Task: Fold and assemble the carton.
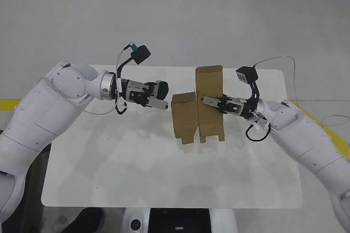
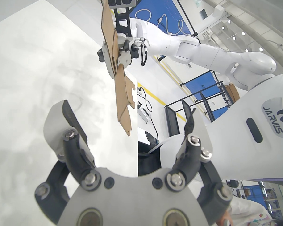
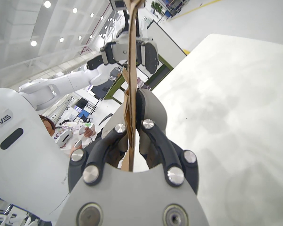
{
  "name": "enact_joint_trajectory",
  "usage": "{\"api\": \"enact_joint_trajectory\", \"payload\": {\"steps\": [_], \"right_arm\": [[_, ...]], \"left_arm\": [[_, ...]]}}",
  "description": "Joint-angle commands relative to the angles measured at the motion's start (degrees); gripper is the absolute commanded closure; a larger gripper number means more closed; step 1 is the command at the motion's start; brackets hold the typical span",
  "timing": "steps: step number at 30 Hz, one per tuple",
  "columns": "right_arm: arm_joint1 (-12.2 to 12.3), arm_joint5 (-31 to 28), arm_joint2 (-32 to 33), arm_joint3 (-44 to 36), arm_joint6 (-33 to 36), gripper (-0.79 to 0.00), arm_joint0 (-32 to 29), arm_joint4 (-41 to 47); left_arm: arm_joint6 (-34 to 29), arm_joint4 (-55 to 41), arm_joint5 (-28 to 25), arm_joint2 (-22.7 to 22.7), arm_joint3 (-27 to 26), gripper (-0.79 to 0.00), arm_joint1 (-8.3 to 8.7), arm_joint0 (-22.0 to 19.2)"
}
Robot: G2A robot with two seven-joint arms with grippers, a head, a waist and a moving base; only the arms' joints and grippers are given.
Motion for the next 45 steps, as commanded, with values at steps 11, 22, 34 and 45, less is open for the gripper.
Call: {"api": "enact_joint_trajectory", "payload": {"steps": [11,22,34,45], "right_arm": [[-3.45,0.03,3.86,0.28,-13.29,0.000,-3.26,-6.26],[-5.58,0.21,5.83,0.77,-15.76,0.000,-4.80,-9.07],[-6.86,0.23,8.42,1.55,-14.13,0.000,-6.02,-9.04],[-6.59,0.38,12.07,3.28,-7.69,-0.785,-6.68,-6.93]], "left_arm": [[2.71,3.83,2.29,-0.70,-2.67,-0.785,-1.36,3.05],[3.63,7.31,4.94,-2.04,-3.41,-0.080,-2.26,4.64],[1.80,6.47,6.30,-3.76,-1.60,0.000,-3.07,6.22],[-3.91,0.69,10.38,-5.20,0.80,0.000,-3.87,6.79]]}}
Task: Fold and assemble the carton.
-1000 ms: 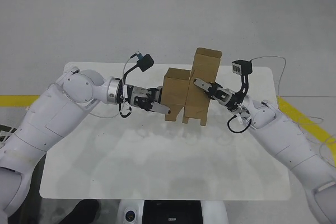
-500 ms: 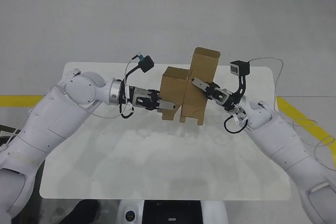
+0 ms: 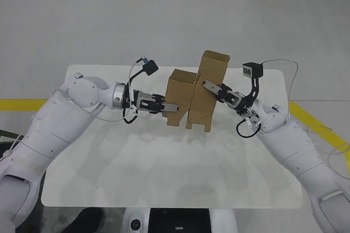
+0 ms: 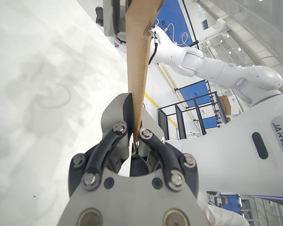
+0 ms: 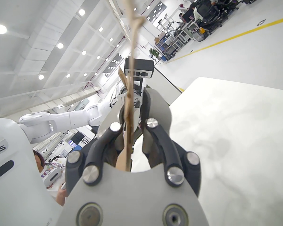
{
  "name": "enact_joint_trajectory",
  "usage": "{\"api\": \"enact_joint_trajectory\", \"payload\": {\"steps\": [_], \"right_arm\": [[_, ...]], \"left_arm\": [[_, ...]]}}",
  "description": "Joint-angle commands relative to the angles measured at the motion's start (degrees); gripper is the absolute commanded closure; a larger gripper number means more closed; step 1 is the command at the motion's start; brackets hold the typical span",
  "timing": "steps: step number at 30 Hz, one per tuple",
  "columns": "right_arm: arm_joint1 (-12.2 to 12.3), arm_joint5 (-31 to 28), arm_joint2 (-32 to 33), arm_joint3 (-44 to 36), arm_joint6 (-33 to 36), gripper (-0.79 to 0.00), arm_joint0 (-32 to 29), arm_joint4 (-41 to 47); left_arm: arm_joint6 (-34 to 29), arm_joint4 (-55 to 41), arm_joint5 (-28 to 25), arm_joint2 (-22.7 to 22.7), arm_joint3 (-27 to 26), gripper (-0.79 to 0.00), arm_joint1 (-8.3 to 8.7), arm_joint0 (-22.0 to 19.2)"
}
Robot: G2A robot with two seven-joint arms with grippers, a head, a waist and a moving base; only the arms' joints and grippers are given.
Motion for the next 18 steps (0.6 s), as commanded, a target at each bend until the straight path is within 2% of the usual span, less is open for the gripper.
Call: {"api": "enact_joint_trajectory", "payload": {"steps": [1,8,11,14,18], "right_arm": [[0.46,0.42,1.09,0.48,2.74,-0.785,-0.16,0.83],[3.17,6.02,5.52,1.28,18.35,-0.785,-0.97,6.50],[4.28,7.83,7.68,1.32,23.59,-0.785,-1.71,7.44],[5.22,10.42,8.93,0.13,27.32,-0.785,-2.26,5.69],[6.51,12.45,9.76,-2.12,29.35,-0.785,-3.85,2.42]], "left_arm": [[-2.81,-2.77,1.40,-0.38,1.30,0.000,-0.09,-0.01],[-12.12,-7.34,7.25,-0.97,5.04,0.000,-0.45,-0.59],[-17.64,-8.44,10.54,-0.39,4.91,0.000,-0.77,-1.21],[-21.00,-7.07,13.90,0.72,3.57,0.000,-0.95,-1.72],[-22.07,-4.88,14.98,2.21,2.65,0.000,-1.02,-1.96]]}}
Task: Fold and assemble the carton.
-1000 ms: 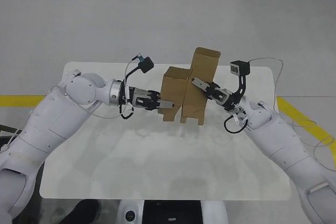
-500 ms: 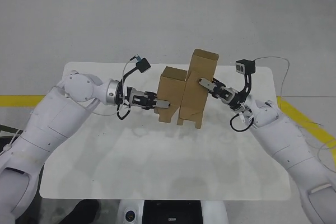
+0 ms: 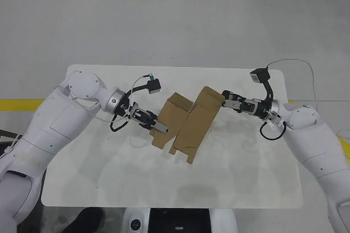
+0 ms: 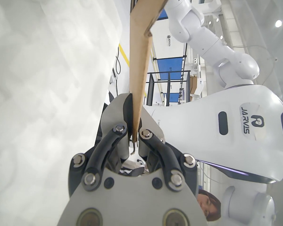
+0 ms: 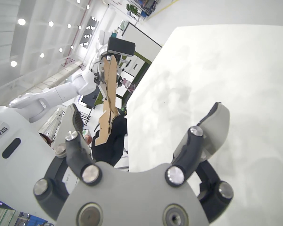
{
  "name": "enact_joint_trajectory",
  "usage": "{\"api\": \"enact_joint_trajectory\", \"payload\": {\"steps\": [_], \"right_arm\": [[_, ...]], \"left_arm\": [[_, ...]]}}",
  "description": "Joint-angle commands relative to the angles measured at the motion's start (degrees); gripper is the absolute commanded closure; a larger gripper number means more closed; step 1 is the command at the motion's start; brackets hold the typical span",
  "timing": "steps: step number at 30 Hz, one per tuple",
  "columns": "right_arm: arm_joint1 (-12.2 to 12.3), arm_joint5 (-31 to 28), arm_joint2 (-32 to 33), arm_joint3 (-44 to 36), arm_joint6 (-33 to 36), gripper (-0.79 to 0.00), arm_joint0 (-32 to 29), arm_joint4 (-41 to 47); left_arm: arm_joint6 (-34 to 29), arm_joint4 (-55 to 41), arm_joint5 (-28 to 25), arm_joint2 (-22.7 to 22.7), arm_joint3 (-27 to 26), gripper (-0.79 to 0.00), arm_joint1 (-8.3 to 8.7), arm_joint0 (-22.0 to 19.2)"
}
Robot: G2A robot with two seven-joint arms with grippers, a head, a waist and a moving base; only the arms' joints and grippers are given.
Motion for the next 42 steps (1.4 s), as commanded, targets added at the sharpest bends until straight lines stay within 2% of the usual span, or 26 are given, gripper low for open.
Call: {"api": "enact_joint_trajectory", "payload": {"steps": [1,8,18,19,20,21,22,24,29,37,42], "right_arm": [[0.60,1.26,0.01,-1.45,1.25,-0.785,-0.95,-0.88],[2.30,3.15,-0.90,-6.02,3.15,-0.785,-3.05,-2.08],[3.93,3.33,-5.50,-9.95,3.34,-0.785,-2.64,-3.23],[4.10,3.18,-5.87,-9.96,3.18,-0.742,-2.50,-3.07],[4.26,3.01,-6.26,-9.95,3.01,-0.659,-2.36,-2.95],[4.41,2.81,-6.67,-9.96,2.81,-0.422,-2.22,-2.77],[4.55,2.66,-7.11,-9.93,2.66,-0.357,-2.09,-2.58],[4.80,2.52,-8.10,-10.09,2.52,-0.289,-1.74,-2.20],[5.33,1.64,-10.57,-10.43,1.65,-0.154,-0.72,-0.92],[6.11,0.31,-14.93,-10.57,0.32,-0.086,1.48,0.08],[6.64,-0.73,-17.54,-10.59,-0.72,0.000,2.75,1.18]], "left_arm": [[0.05,1.06,-0.05,1.22,-0.45,0.000,0.00,-0.19],[0.05,1.55,-0.05,5.90,-0.92,0.000,0.15,-2.23],[0.05,0.05,-0.05,11.36,-1.27,0.000,0.51,-4.98],[0.05,-0.32,-0.05,11.80,-1.28,0.000,0.55,-5.19],[0.05,-0.58,-0.05,12.22,-1.28,0.000,0.59,-5.42],[0.05,-0.76,-0.05,12.63,-1.26,0.000,0.63,-5.66],[0.05,-1.05,-0.05,12.97,-1.20,0.000,0.67,-5.87],[0.05,-1.60,-0.05,13.61,-1.12,0.000,0.74,-6.27],[0.05,-2.38,-0.05,14.74,-0.90,0.000,0.93,-7.00],[0.05,-2.33,-0.06,15.50,-1.06,0.000,1.24,-7.77],[0.07,-1.42,-0.08,15.34,-1.57,0.000,1.35,-7.75]]}}
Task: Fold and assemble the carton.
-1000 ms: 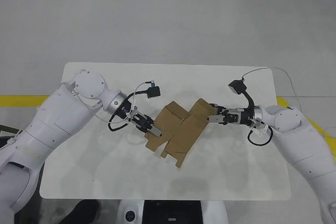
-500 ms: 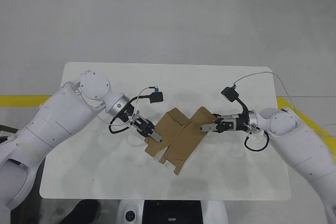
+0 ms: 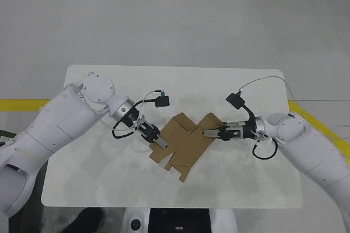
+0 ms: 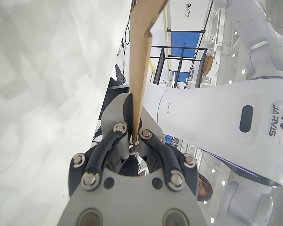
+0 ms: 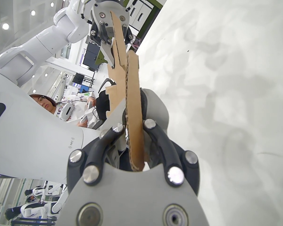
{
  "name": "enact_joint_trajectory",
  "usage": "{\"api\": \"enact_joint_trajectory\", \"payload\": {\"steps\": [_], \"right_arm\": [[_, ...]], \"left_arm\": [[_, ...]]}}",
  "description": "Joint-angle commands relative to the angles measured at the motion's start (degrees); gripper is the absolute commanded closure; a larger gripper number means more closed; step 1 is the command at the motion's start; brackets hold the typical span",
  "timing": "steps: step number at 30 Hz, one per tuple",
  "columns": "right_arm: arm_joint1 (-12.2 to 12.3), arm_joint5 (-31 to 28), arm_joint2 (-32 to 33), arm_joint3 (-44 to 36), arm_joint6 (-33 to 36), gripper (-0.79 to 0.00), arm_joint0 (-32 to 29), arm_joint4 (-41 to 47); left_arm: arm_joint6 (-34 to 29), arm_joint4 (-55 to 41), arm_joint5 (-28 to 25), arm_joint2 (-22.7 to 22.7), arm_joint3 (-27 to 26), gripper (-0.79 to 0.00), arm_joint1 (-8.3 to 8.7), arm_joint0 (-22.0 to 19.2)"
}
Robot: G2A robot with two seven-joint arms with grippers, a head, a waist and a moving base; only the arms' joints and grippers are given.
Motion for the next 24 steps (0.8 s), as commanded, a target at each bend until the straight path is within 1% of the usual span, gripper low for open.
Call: {"api": "enact_joint_trajectory", "payload": {"steps": [1,3,4,5,6,7,12,14,21,24], "right_arm": [[0.22,-0.39,-1.05,0.01,-0.39,0.000,0.57,0.40],[0.42,-0.94,-2.00,0.04,-0.95,0.000,1.06,1.11],[0.53,-1.17,-2.45,0.10,-1.18,0.000,1.32,1.40],[0.64,-1.41,-2.89,0.16,-1.41,0.000,1.57,1.62],[0.74,-1.65,-3.33,0.25,-1.65,0.000,1.80,1.91],[0.84,-1.90,-3.74,0.41,-1.90,0.000,2.05,2.17],[1.24,-3.30,-5.49,1.32,-3.30,0.000,3.02,4.33],[1.38,-4.03,-5.76,2.21,-4.03,0.000,3.27,5.64],[1.24,-6.62,-5.26,5.83,-6.64,0.000,3.38,9.85],[0.85,-7.76,-4.40,7.53,-7.78,0.000,3.25,10.71]], "left_arm": [[0.01,0.28,0.00,-0.10,-0.07,0.000,0.05,0.09],[0.00,0.53,0.01,-0.16,-0.08,0.000,0.10,0.17],[0.05,0.69,-0.04,-0.20,-0.13,-0.031,0.12,0.18],[0.10,0.86,-0.09,-0.23,-0.18,-0.283,0.14,0.19],[0.23,1.10,-0.22,-0.27,-0.20,-0.517,0.17,0.17],[0.37,1.22,-0.36,-0.32,-0.27,-0.785,0.19,0.18],[1.54,0.62,-1.53,-1.26,0.54,-0.785,0.42,0.27],[2.78,0.25,-2.77,-2.12,1.05,-0.785,0.58,0.28],[9.08,-0.38,-9.04,-6.40,4.92,-0.785,1.32,1.35],[11.78,-0.40,-10.17,-7.97,5.63,-0.785,1.41,2.28]]}}
